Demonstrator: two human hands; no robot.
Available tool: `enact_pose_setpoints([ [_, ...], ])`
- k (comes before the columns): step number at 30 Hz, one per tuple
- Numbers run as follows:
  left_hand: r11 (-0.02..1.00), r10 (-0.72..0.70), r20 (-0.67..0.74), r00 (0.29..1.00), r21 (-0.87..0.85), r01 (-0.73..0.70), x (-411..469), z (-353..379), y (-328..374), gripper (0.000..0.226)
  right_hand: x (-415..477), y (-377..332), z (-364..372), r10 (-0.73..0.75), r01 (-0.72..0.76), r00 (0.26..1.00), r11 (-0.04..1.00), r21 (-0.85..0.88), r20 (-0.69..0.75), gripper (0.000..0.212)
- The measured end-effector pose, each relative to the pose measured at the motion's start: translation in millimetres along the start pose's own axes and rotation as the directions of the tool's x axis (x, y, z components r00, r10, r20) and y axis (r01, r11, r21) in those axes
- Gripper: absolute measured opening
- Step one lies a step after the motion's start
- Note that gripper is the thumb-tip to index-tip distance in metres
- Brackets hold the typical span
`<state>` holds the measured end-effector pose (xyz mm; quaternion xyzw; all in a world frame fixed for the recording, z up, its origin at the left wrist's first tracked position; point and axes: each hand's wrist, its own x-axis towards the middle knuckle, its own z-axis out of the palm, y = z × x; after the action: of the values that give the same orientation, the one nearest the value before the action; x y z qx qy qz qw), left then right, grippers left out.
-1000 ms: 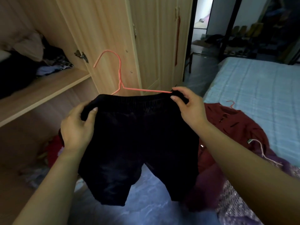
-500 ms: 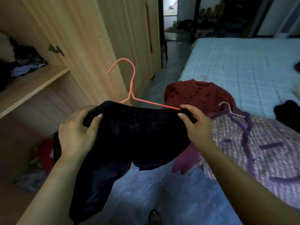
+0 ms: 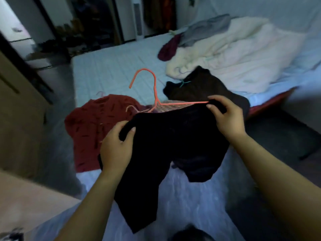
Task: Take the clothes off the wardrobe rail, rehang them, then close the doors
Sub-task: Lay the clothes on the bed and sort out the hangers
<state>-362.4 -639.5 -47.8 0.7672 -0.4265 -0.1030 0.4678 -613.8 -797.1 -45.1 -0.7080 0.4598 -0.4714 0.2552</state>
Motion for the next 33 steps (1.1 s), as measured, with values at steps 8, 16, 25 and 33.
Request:
enact_pose_setpoints([
  [8, 0.986, 0.107, 0.188, 0.976, -0.144, -0.08, 63, 161, 85, 0.027, 97, 87, -109, 0.042, -0.075, 0.972, 0.988, -0.134, -0.231, 0.021],
  [16, 0.982, 0.155, 0.248, 0.956, -0.142, -0.123, 124, 308, 191, 0.028, 207, 192, -193, 0.093, -0.154, 0.932, 0.977, -0.149, -0.351, 0.021],
  [25, 0.968, 0.082, 0.271, 0.959, -0.251, -0.012, 240, 438, 250, 0.018, 368, 264, -212, 0.012, -0.117, 0.917, 0.964, -0.24, -0.399, 0.026],
  [33, 0.959, -0.056, 0.261, 0.964, -0.254, 0.124, 364, 497, 199, 0.02, 500, 325, -126, -0.045, -0.023, 0.969, 0.962, -0.272, -0.241, 0.025],
])
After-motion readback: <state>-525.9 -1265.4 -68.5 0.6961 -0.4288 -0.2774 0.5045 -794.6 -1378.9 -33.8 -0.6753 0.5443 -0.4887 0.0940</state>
